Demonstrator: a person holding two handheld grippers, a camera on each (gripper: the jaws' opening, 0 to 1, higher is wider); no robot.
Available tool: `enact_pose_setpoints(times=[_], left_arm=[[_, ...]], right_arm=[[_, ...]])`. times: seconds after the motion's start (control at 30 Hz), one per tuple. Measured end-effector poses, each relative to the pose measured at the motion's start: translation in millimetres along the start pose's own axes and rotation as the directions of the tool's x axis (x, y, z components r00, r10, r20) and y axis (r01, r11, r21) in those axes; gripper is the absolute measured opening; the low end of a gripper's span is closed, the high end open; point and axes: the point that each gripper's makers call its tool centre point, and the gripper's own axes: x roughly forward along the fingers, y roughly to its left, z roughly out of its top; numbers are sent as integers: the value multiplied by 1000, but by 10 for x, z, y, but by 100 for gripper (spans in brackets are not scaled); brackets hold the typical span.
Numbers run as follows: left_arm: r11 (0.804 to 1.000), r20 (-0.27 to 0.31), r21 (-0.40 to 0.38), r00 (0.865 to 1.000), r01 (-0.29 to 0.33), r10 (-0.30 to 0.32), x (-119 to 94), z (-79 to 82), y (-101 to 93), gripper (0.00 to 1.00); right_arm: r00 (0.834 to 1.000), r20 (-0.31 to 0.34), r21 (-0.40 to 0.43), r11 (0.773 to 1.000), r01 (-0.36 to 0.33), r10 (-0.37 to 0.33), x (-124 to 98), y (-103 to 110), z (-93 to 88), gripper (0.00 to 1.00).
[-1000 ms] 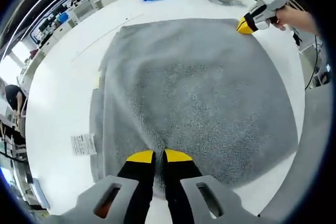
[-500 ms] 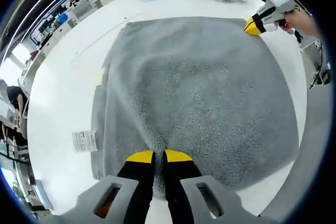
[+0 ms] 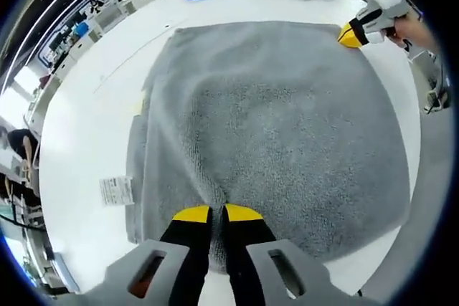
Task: Fold the towel on the table until its edges align and the towel forms a compact rectangular stack.
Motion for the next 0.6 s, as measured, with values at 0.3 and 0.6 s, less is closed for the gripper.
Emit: enact_pose_setpoints(times=[0.3,0.6], left_arm=[[1000,-7,11,1000,7,-6,24,40,50,6],[998,-36,53,999,22,-20,72,111,102,6]], right_arm=[[1000,18,42,999,-8,8,-71,63,-115,0],[1000,21,58,998,-13,12,-111,111,-168,0]])
